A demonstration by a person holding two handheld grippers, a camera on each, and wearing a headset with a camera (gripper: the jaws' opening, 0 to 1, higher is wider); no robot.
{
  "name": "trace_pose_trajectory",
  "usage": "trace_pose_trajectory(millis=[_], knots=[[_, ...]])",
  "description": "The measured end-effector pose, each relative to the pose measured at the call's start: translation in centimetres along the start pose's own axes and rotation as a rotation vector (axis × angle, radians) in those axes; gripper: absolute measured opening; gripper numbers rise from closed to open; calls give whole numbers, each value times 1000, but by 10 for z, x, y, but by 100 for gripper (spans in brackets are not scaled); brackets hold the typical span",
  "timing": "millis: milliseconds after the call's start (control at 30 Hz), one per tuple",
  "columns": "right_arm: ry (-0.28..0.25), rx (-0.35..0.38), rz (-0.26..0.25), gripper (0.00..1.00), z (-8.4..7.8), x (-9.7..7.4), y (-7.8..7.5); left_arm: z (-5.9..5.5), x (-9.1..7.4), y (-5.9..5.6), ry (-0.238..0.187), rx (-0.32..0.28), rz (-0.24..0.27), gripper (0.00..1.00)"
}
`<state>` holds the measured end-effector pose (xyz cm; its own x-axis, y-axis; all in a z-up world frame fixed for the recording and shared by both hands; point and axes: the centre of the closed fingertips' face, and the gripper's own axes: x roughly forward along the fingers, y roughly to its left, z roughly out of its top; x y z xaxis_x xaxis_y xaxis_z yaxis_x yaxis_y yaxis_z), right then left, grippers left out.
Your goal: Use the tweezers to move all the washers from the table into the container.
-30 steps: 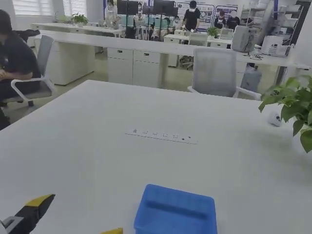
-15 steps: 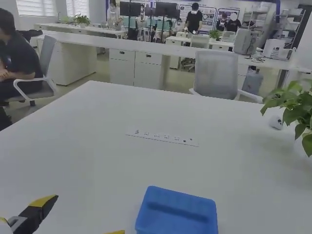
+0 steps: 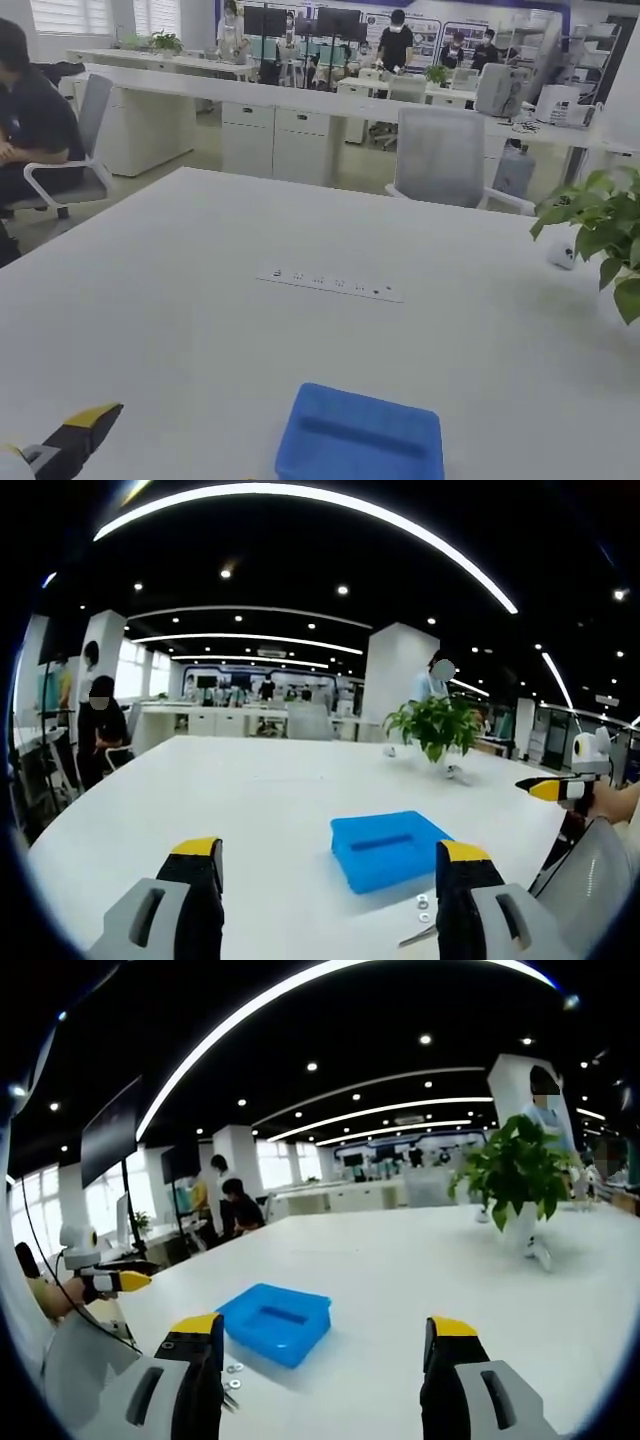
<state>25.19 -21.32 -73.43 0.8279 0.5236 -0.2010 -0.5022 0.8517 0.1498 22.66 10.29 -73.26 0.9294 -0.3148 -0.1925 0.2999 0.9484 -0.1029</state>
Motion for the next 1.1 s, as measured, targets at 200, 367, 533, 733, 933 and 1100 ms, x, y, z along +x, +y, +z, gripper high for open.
trace_pose_trajectory(millis=[200,367,533,733,933,1100], knots=[[7,-7,-4,81,-1,0,-1,-2,1,0,13,2,-9,88],[15,-12,-7,80,-2,1,-1,-9,3,-6,51,10,-42,85],[24,-50,-18,78,-3,0,-1,-19,6,-16,111,21,-104,77],[42,-75,-36,77,-1,-1,4,-50,3,-49,297,-12,-324,60],[69,-108,-27,72,-4,0,11,-75,3,-69,463,140,-506,37],[111,-136,-34,68,-10,0,11,-100,7,-81,607,364,-641,18]])
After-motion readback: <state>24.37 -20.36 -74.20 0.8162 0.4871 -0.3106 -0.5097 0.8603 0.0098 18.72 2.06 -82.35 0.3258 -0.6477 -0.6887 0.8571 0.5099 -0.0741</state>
